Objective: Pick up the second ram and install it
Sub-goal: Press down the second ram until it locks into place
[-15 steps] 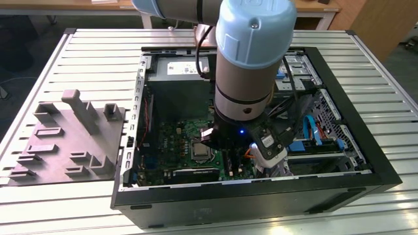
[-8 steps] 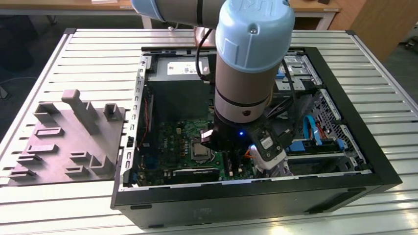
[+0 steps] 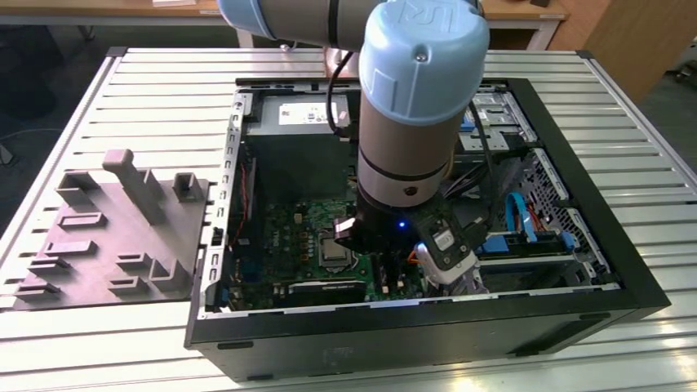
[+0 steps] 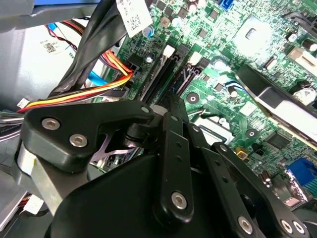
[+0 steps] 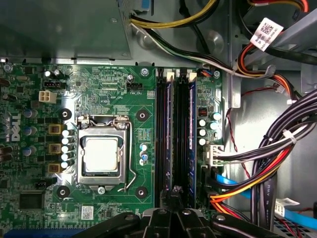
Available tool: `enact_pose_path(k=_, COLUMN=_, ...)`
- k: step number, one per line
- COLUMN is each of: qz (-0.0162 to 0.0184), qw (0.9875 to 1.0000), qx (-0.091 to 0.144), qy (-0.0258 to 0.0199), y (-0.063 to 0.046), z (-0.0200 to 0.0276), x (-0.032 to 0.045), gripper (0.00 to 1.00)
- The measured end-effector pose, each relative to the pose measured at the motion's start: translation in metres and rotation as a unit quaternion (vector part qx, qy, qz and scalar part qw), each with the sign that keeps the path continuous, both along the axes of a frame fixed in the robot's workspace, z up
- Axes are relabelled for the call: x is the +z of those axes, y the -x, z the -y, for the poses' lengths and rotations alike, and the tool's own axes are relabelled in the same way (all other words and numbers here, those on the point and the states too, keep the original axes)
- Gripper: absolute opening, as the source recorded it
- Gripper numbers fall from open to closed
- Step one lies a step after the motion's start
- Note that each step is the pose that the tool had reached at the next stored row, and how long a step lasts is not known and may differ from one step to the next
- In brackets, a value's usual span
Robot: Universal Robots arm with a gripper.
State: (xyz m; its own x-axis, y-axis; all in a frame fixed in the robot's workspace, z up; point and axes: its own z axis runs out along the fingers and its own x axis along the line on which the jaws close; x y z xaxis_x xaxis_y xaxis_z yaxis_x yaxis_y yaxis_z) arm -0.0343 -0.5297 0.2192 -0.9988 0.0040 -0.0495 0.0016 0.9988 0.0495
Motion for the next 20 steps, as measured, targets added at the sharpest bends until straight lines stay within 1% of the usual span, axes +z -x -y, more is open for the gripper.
enact_pose_path(k=17, qz=0.0000, qw=1.0000, qx=0.000, qy=-0.0008, y=0.0000, z=0.0000, x=-0.0028, gripper=0.10)
enact_pose_path(k=20, qz=0.0002, qw=1.0000, qx=0.000, qy=-0.0016, y=0.0000, z=-0.0002, x=-0.0015, gripper=0.10)
